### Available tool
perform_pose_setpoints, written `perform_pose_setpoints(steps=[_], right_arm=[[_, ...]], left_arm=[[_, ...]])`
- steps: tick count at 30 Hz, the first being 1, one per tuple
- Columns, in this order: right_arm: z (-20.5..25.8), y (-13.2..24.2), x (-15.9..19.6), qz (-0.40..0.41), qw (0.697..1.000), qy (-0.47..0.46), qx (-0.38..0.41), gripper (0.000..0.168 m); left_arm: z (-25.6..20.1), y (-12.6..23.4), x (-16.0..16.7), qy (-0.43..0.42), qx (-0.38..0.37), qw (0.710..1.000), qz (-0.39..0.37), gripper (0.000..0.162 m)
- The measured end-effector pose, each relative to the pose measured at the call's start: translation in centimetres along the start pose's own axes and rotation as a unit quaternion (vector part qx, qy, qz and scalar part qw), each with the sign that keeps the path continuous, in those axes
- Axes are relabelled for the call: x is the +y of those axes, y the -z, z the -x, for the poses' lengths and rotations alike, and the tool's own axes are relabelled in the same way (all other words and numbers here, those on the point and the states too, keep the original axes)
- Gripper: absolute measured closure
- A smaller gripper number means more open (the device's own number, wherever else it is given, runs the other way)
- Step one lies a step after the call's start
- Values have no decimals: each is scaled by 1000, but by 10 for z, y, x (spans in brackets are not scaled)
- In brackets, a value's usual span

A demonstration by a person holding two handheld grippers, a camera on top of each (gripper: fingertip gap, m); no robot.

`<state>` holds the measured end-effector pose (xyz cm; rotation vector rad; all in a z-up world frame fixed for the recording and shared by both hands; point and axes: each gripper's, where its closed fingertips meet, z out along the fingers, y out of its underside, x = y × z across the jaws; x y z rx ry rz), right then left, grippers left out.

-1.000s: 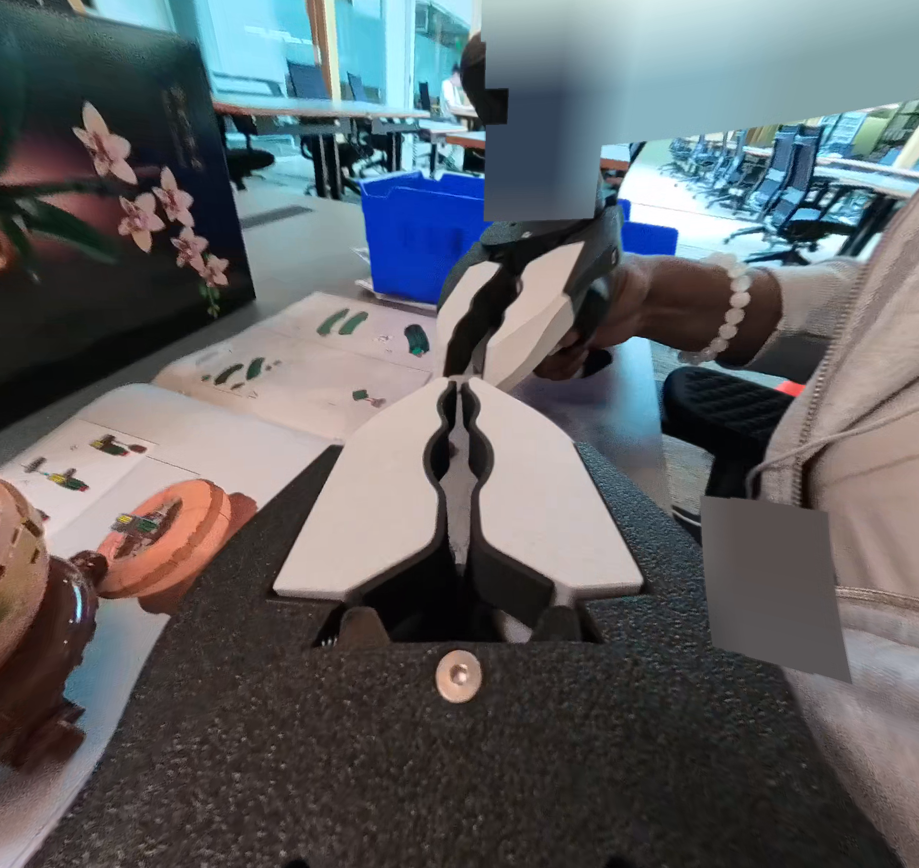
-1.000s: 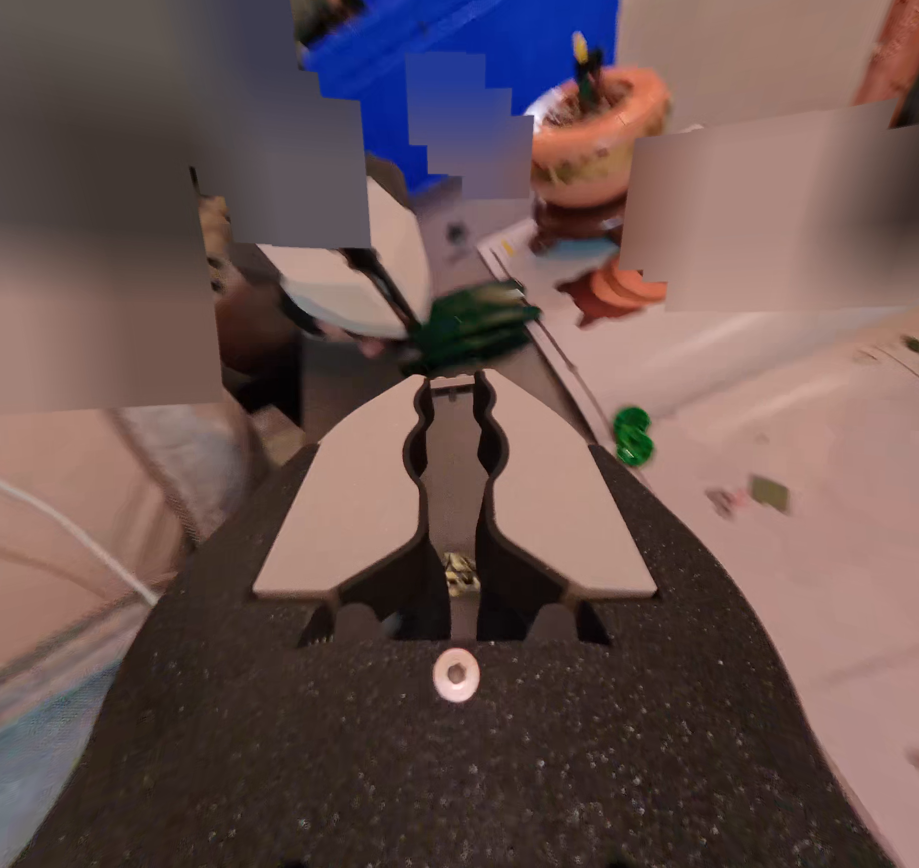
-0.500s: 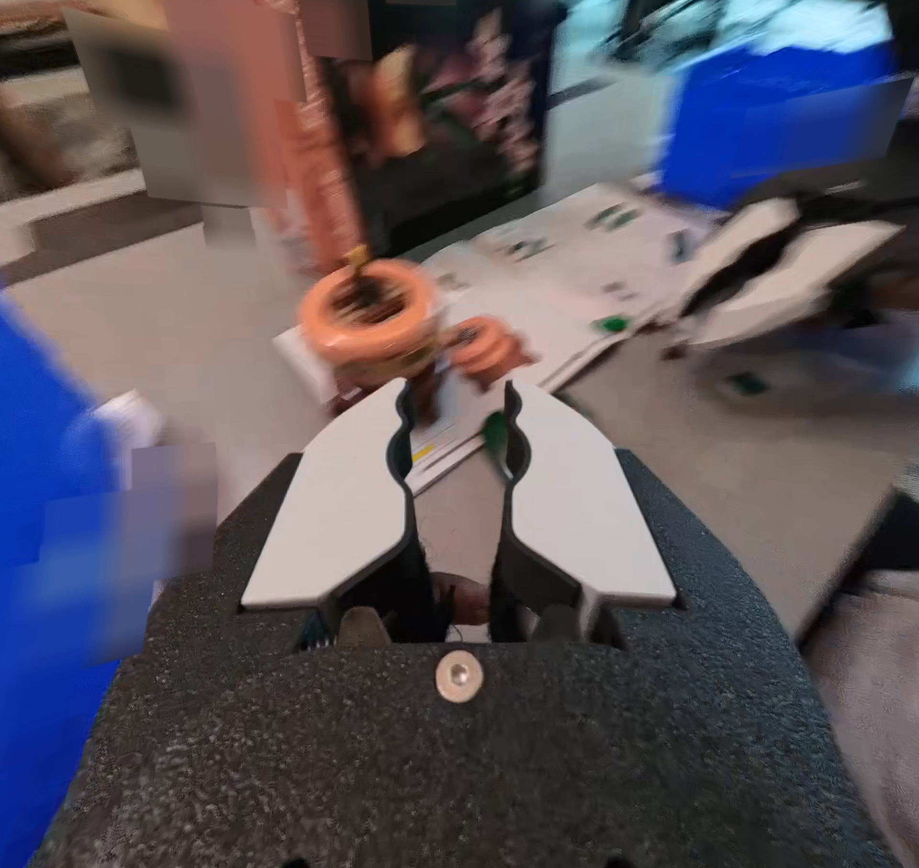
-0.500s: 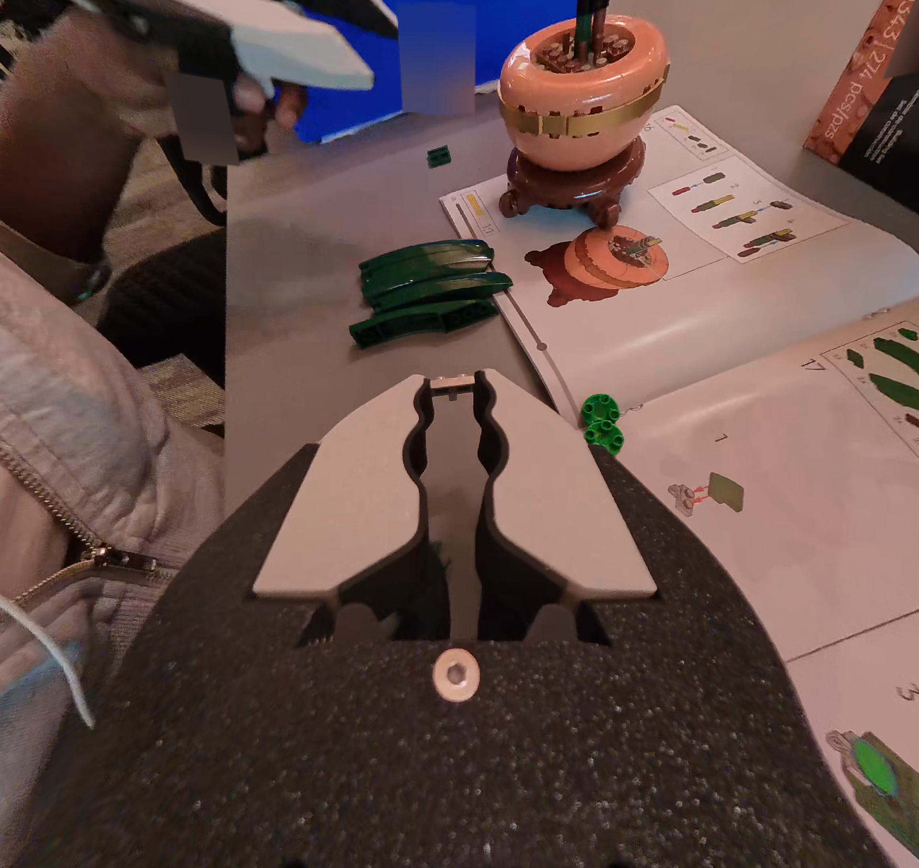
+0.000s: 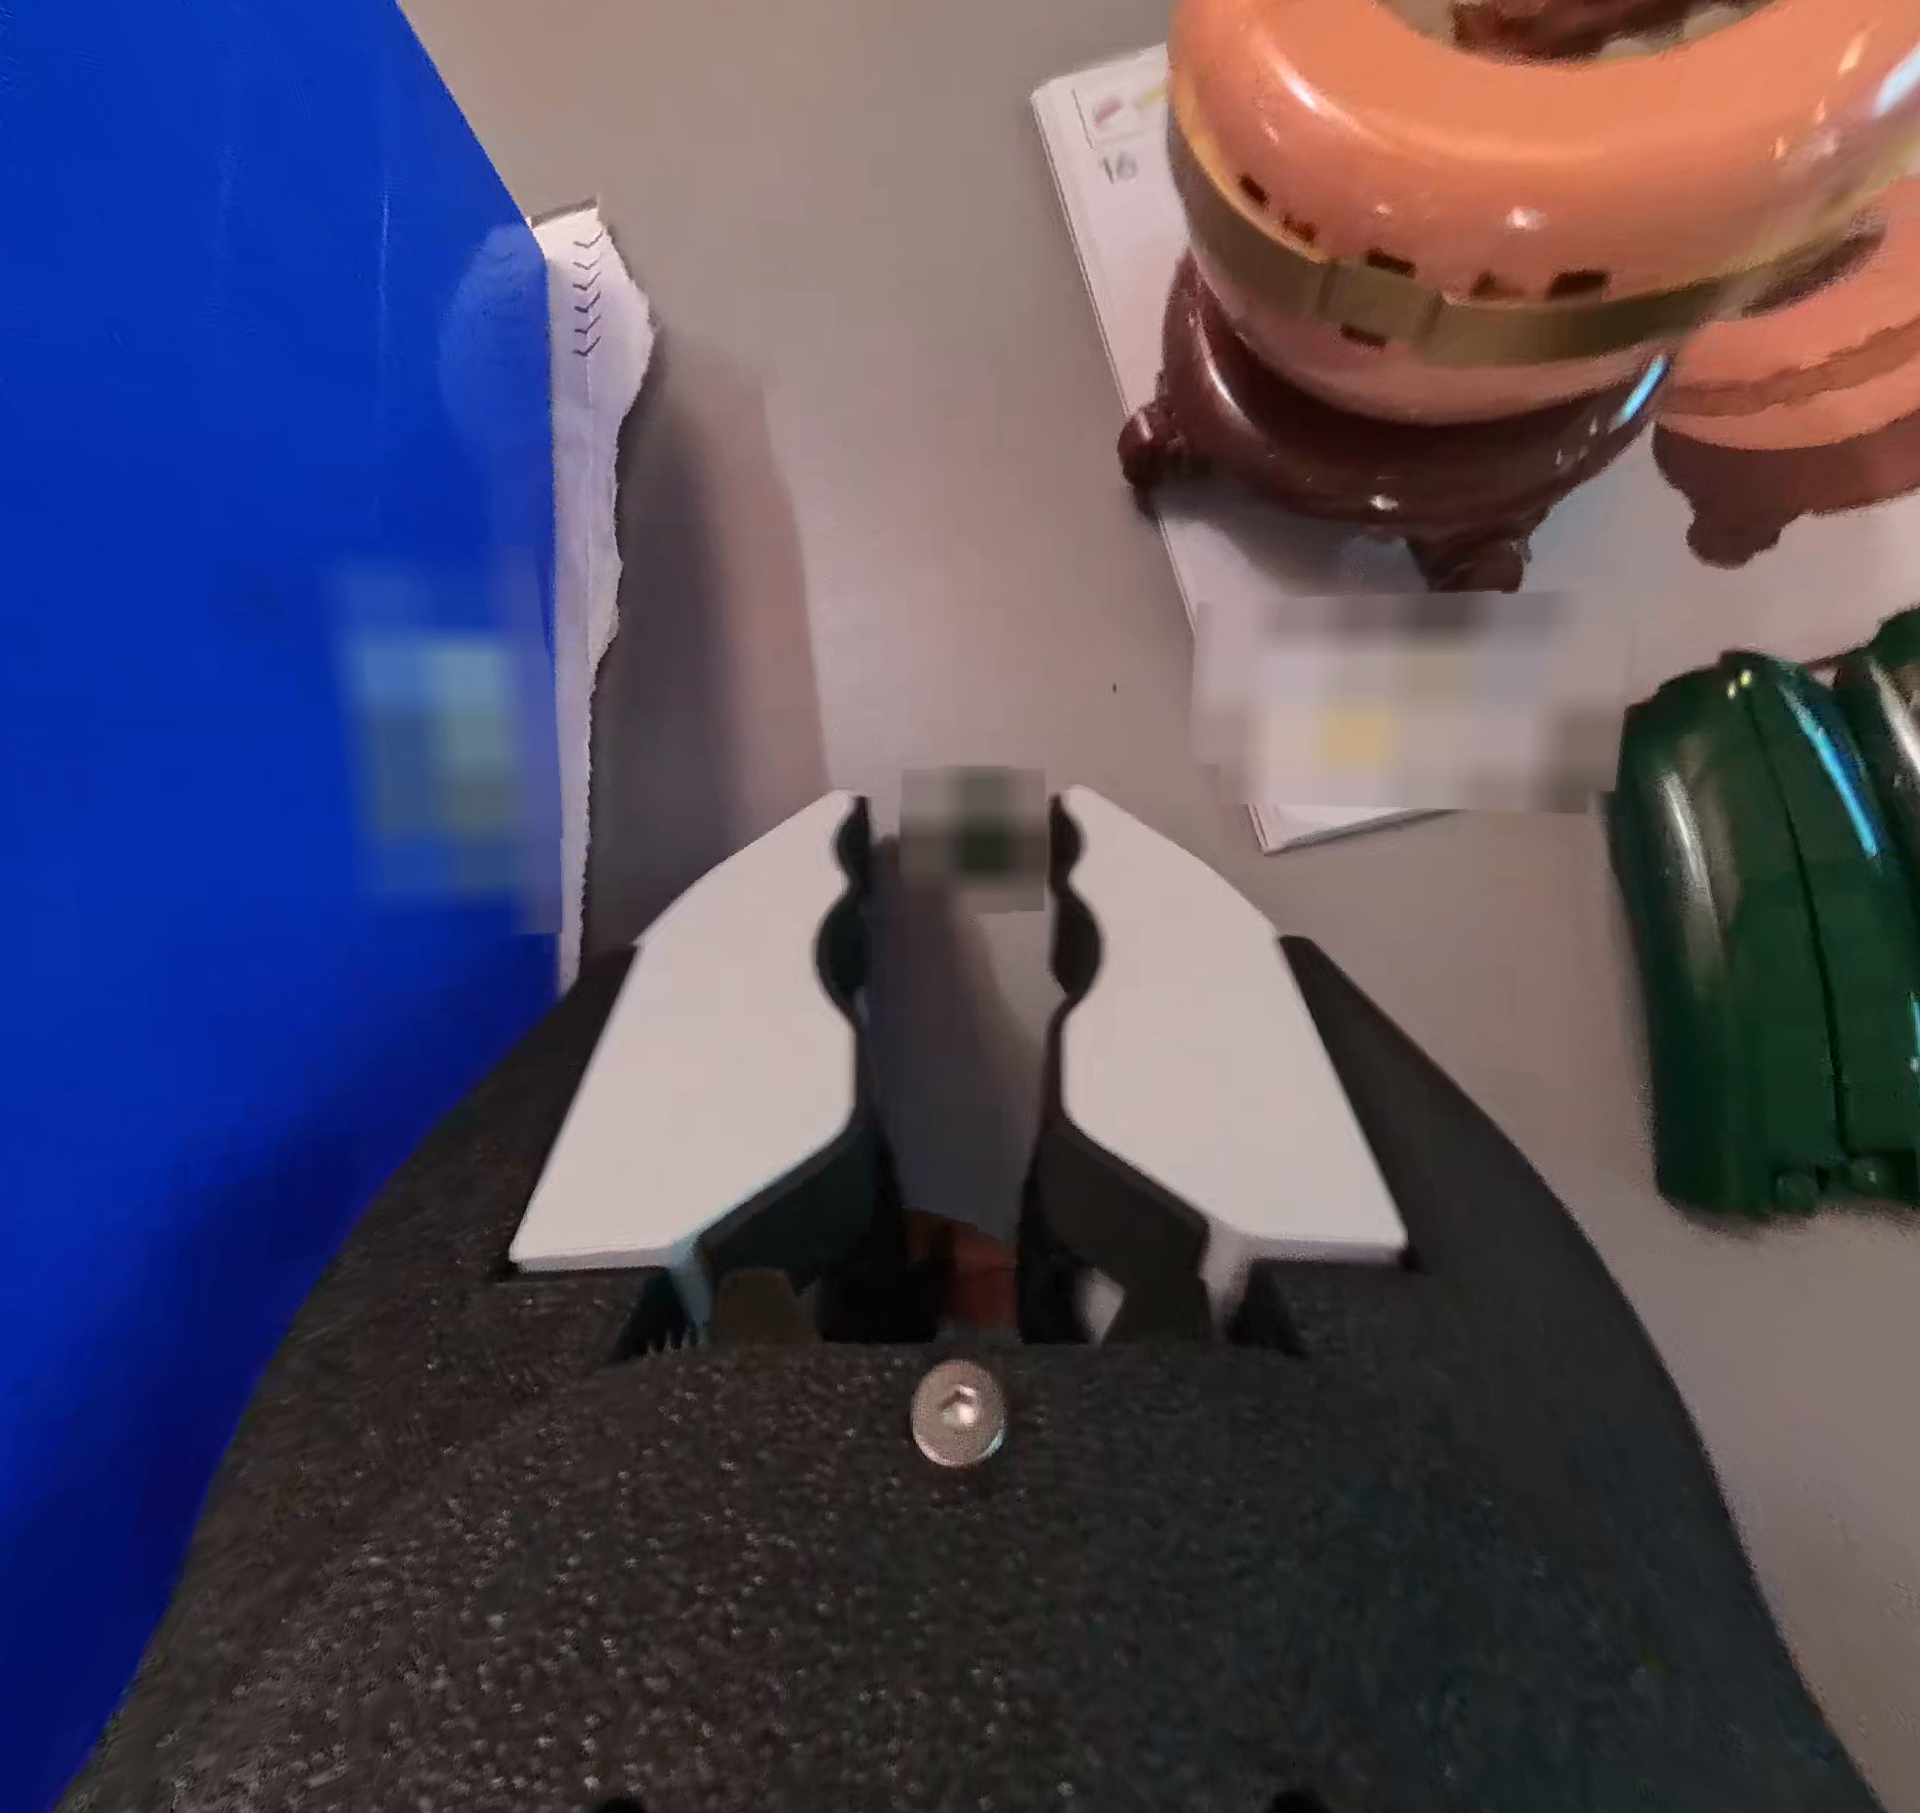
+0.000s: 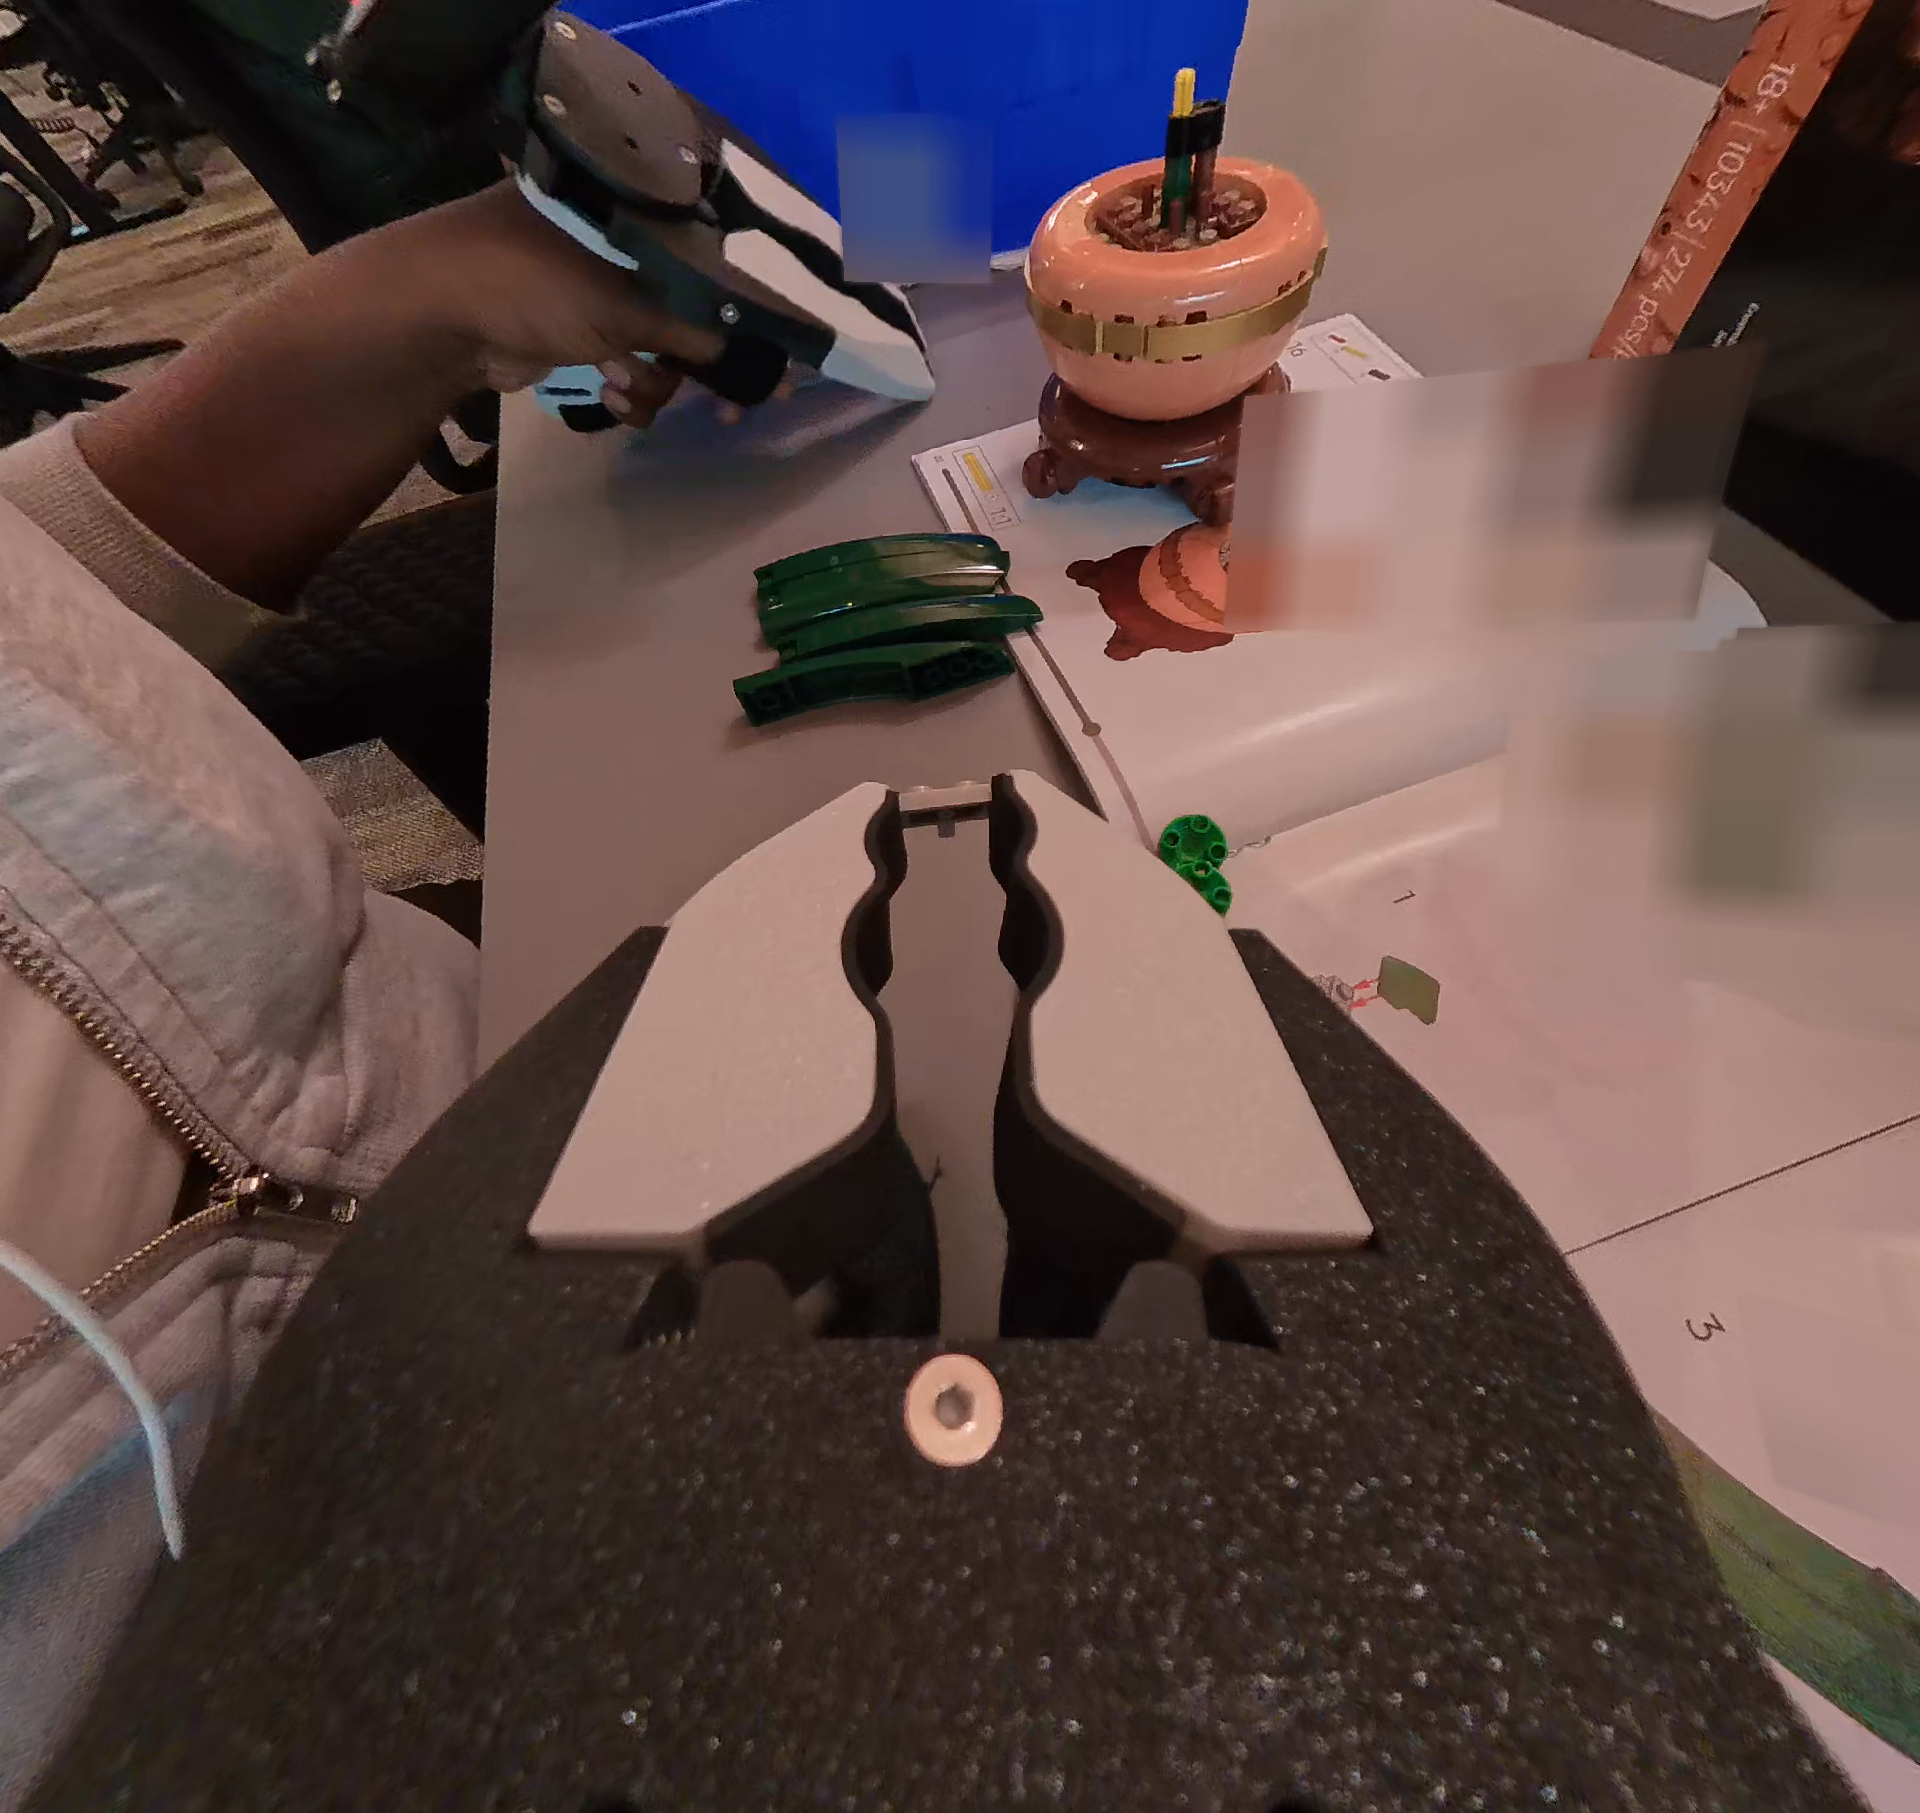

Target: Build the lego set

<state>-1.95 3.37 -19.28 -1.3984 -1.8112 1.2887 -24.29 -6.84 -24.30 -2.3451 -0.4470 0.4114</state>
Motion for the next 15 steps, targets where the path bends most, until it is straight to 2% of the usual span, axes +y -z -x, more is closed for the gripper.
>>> perform_pose_setpoints(steps=[1,4,5,10,13,15], right_arm=[[0,0,1,-1,1000,-1,0,153],[1,4,1,-7,1000,0,7,153],[2,6,0,-10,1000,0,9,153],[5,13,2,-12,1000,-1,21,153],[8,16,3,-11,1000,2,28,153],[10,19,4,-12,999,3,33,153]], left_arm=[[-3,-2,0,14,19,1000,0,147],[-2,3,5,-17,21,999,28,149],[-3,5,4,-27,23,999,22,156],[-29,40,-33,-50,78,993,-74,156],[-17,54,-42,-92,43,991,-82,156],[-8,58,-43,-89,45,992,-81,156]])
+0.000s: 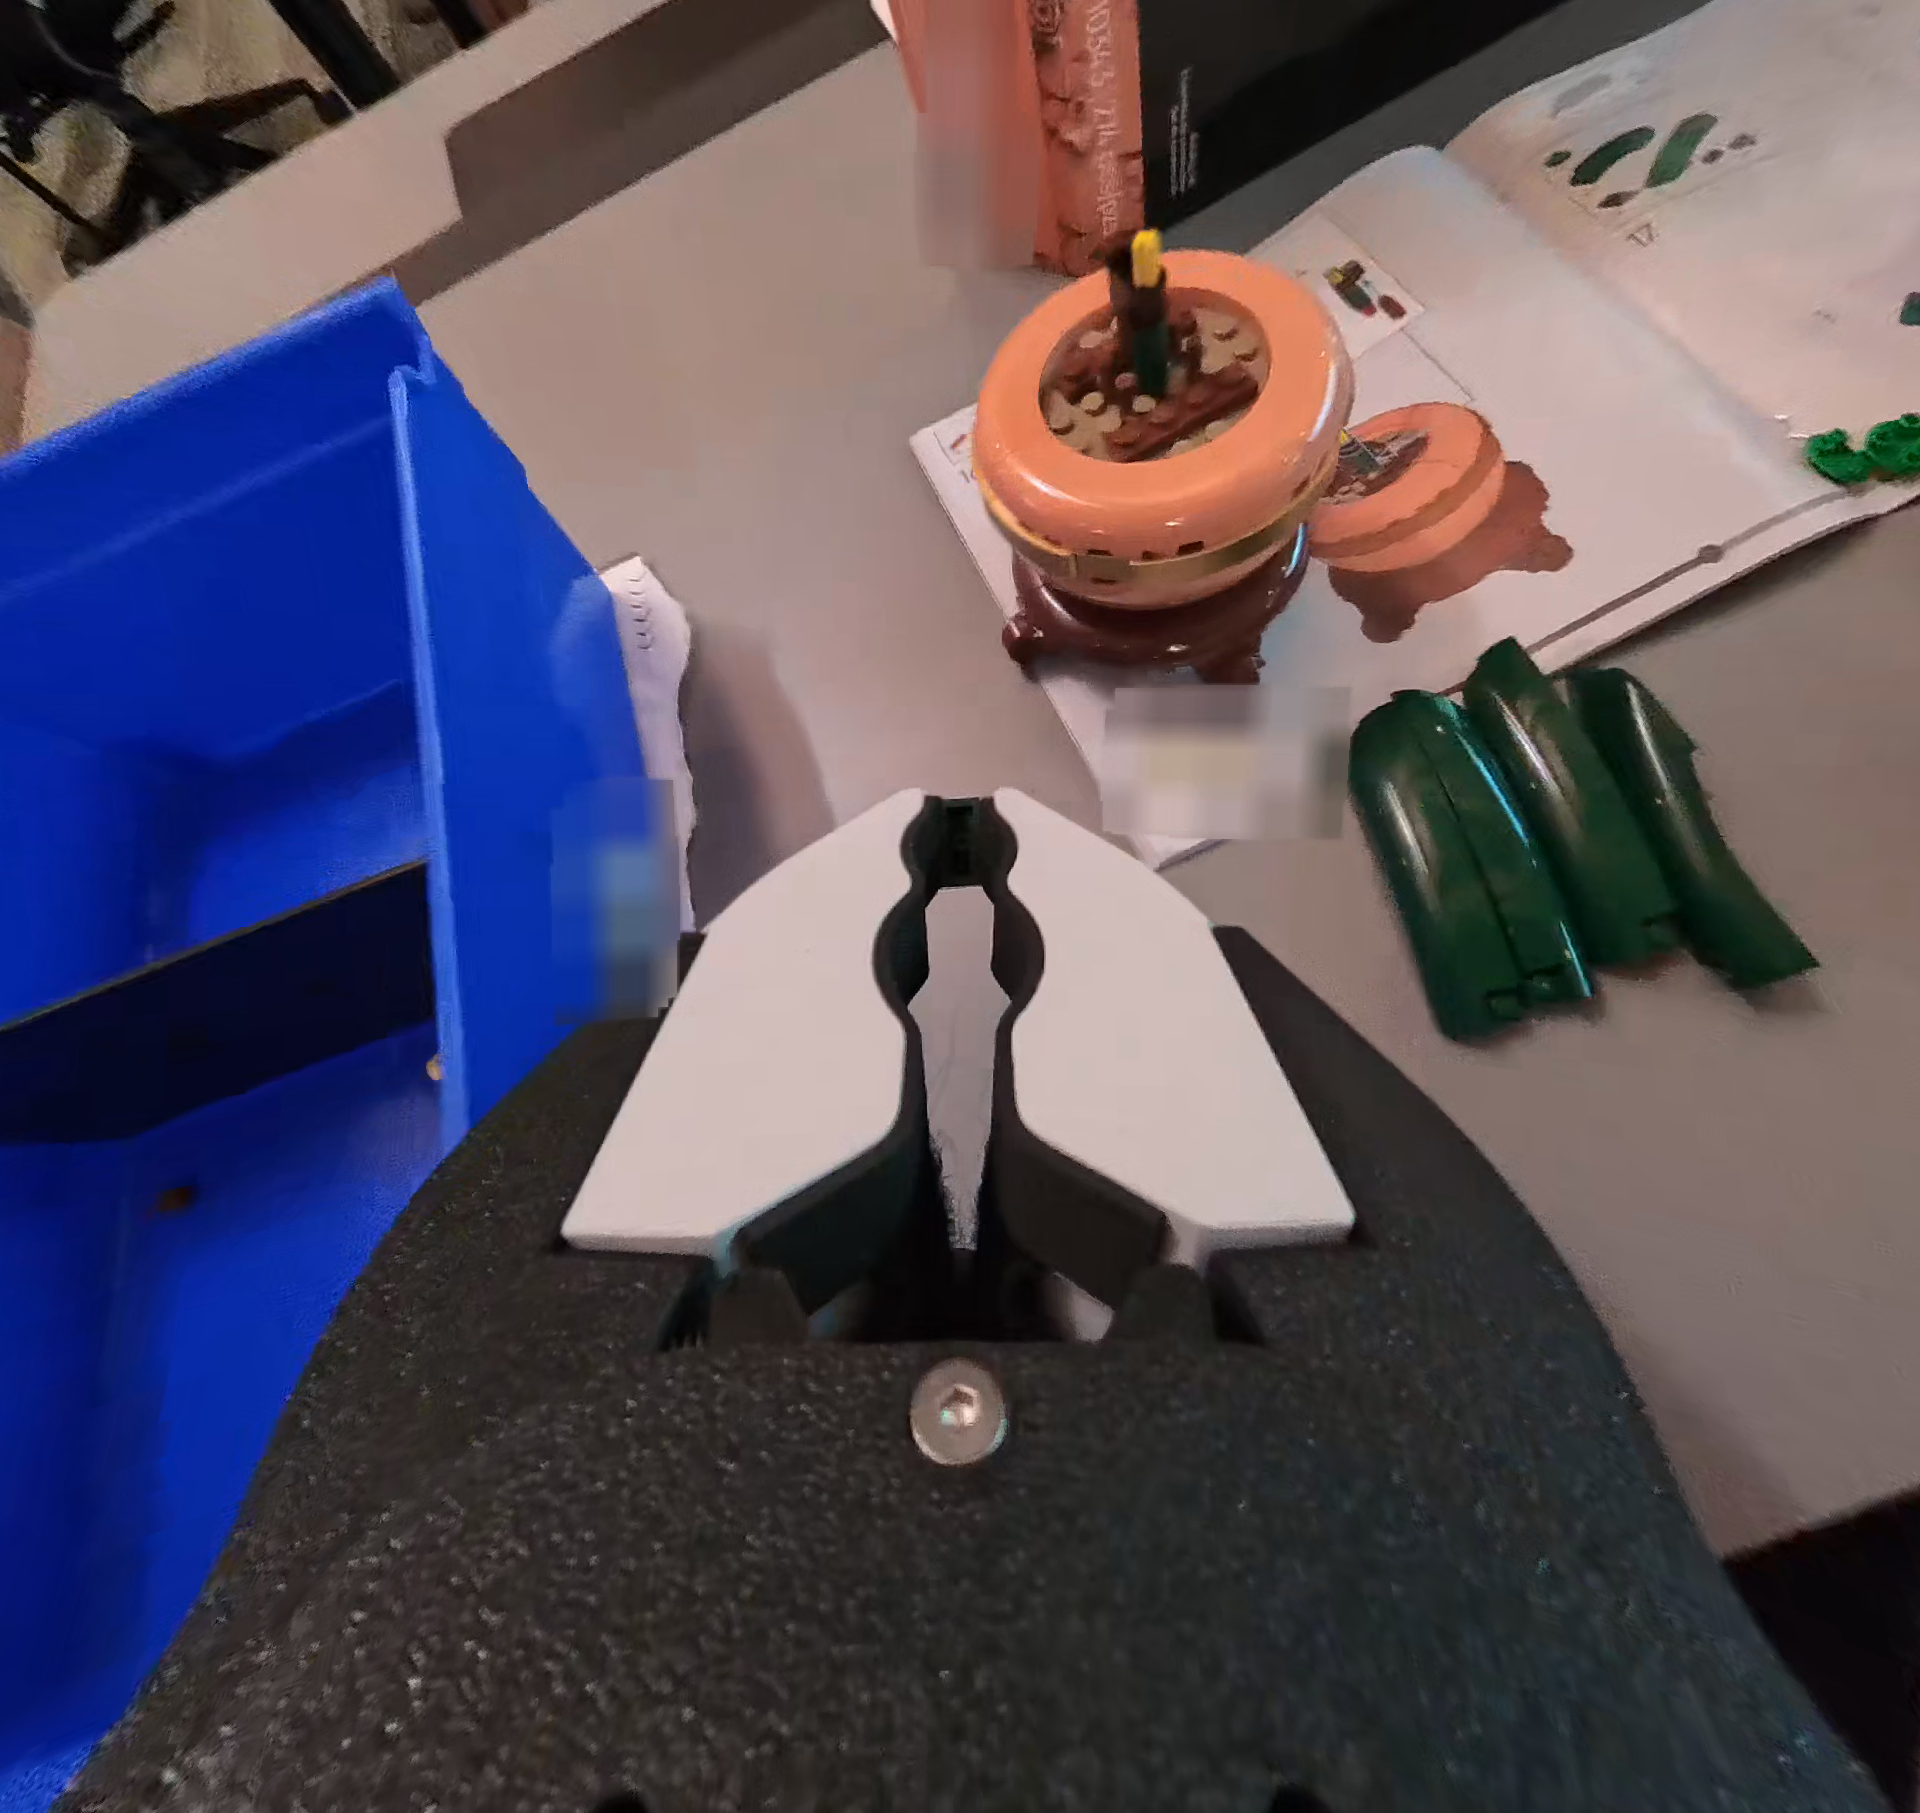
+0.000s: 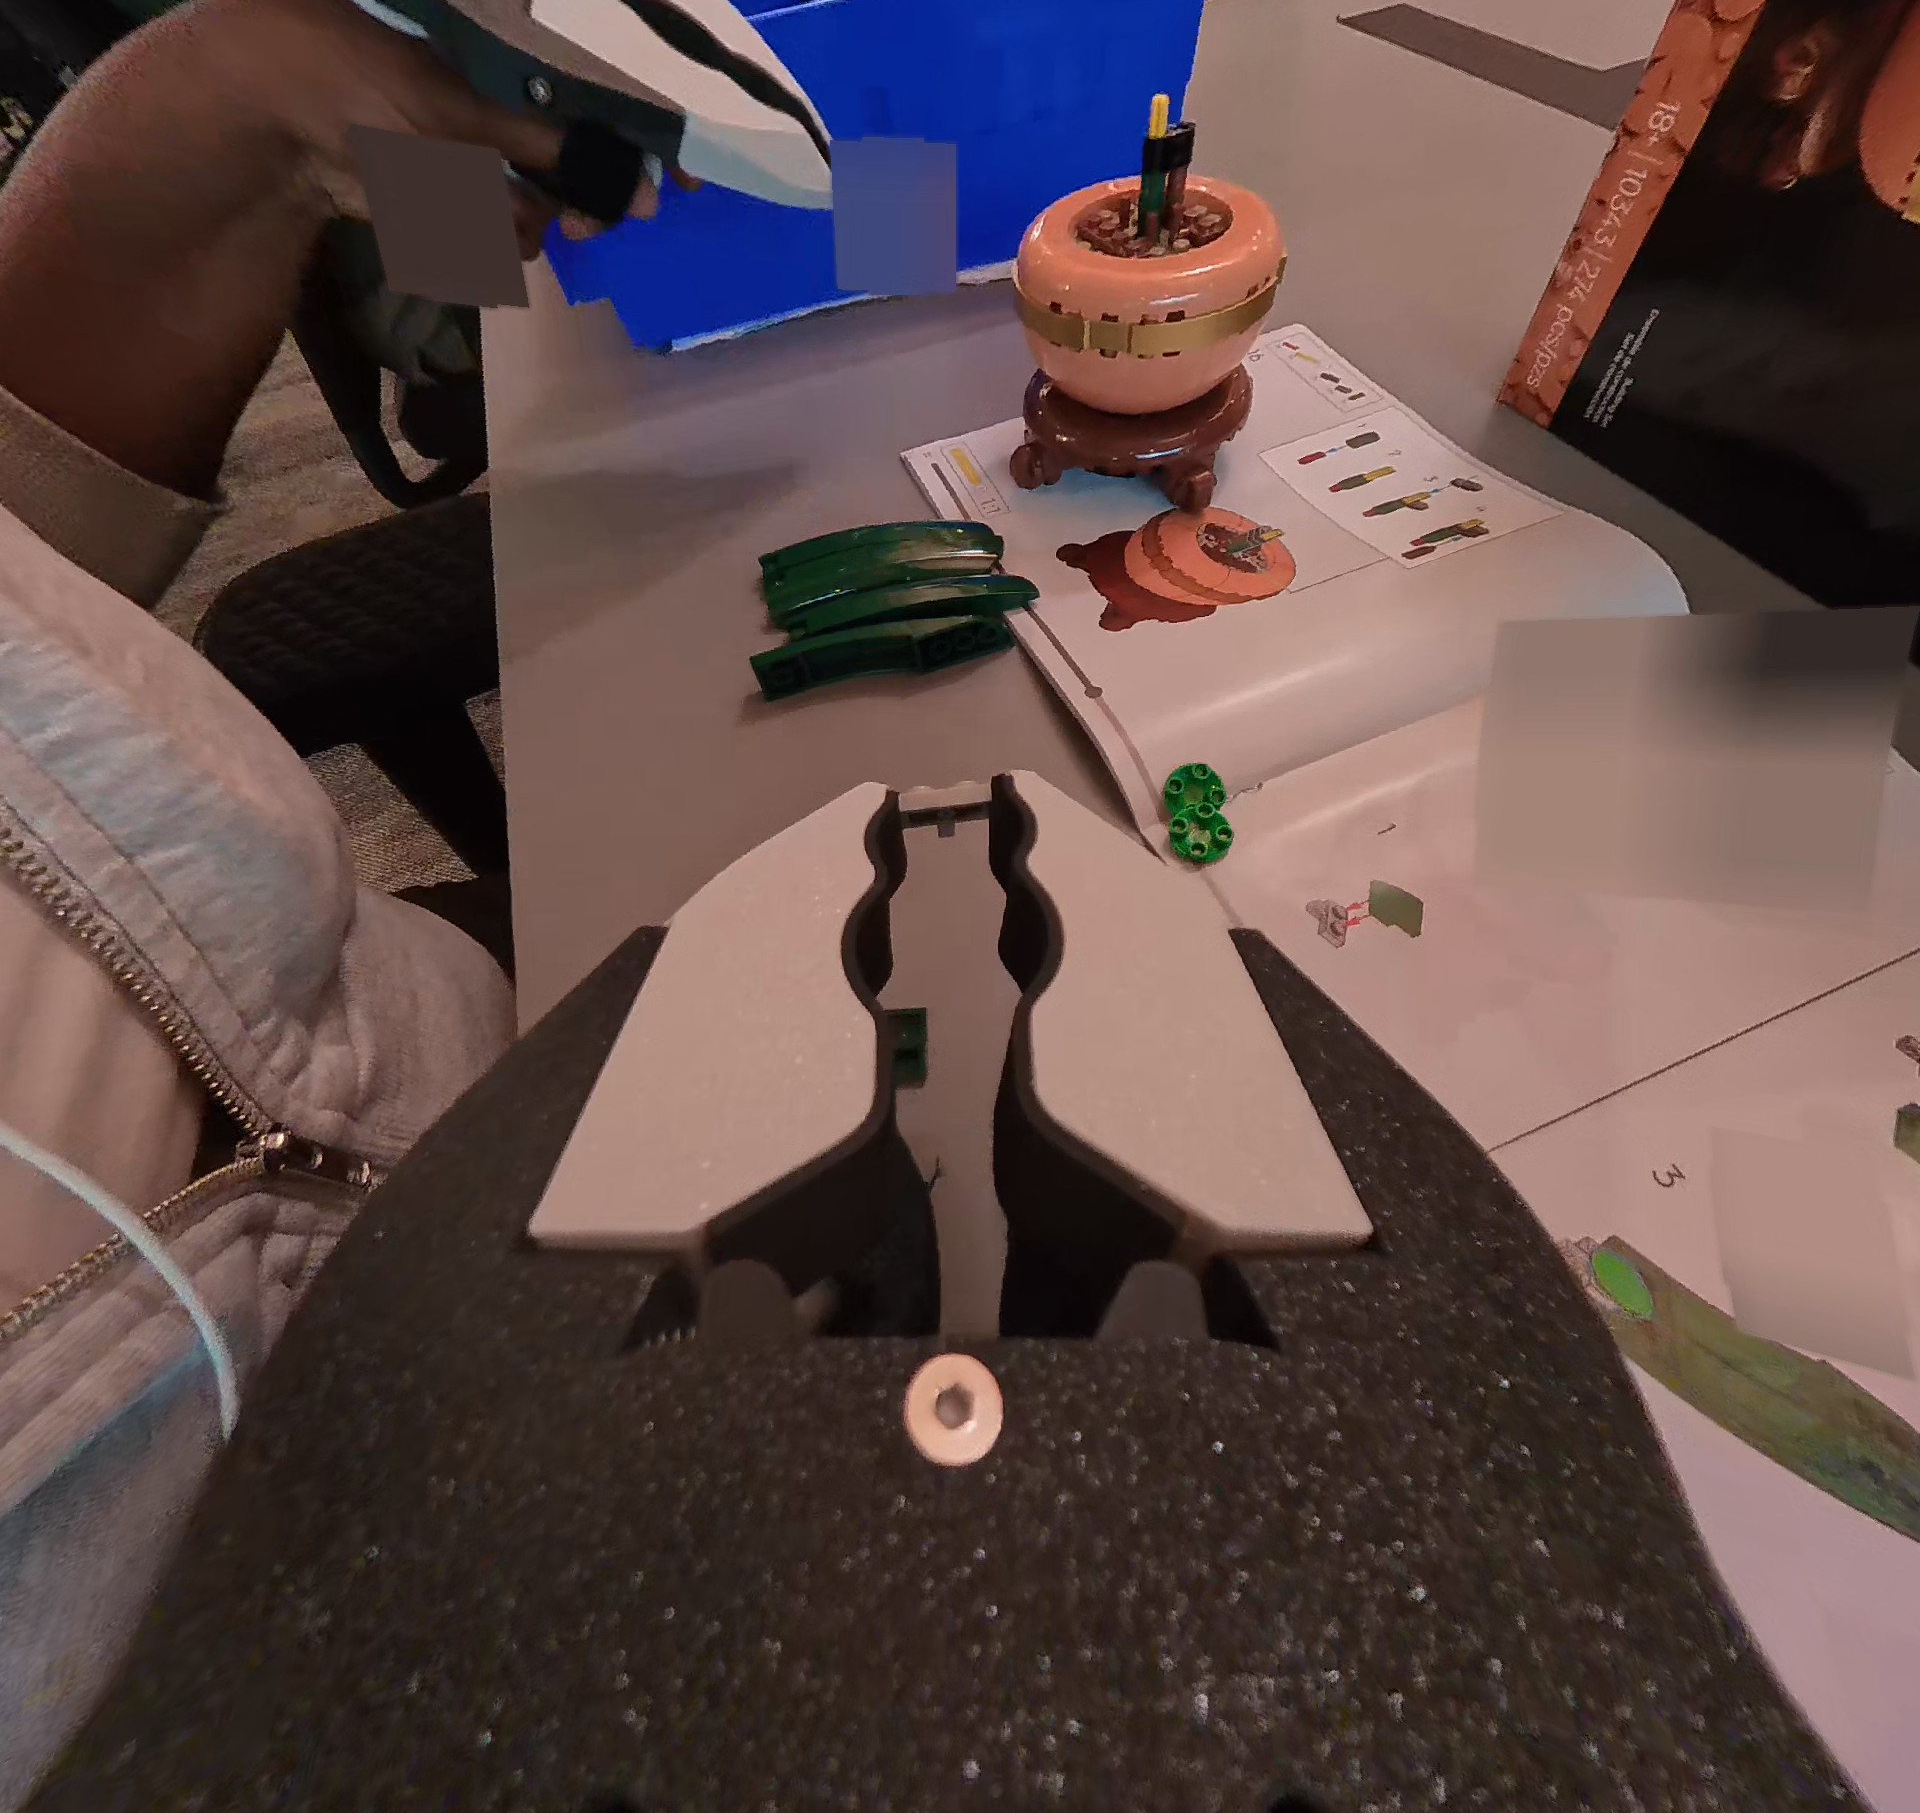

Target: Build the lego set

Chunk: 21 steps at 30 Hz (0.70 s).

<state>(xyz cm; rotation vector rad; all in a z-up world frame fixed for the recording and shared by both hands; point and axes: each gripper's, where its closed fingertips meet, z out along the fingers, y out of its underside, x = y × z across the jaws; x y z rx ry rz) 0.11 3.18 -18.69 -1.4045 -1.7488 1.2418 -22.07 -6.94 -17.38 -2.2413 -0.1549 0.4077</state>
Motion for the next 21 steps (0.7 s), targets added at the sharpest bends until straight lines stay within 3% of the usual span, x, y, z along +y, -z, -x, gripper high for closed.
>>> perform_pose_setpoints(steps=[3,5,8,11,14,16,19,21], right_arm=[[1,2,1,0,1000,0,2,153],[2,2,1,-1,1000,1,2,153],[2,1,1,0,1000,4,2,153],[2,4,1,-3,1000,6,4,153],[1,9,4,4,1000,12,11,153],[0,14,9,12,1000,12,17,153],[1,19,17,24,1000,10,17,153],[3,20,20,30,999,14,16,153]], left_arm=[[3,13,-5,19,30,999,-24,156],[-5,30,-23,69,103,988,-90,156],[-34,67,-62,110,265,932,-220,157],[-72,83,-83,74,351,893,-272,157],[-129,74,-78,-42,396,879,-263,156],[-178,48,-53,-183,398,873,-213,156],[-223,10,-9,-382,387,827,-144,156],[-235,0,2,-456,393,785,-145,156]])
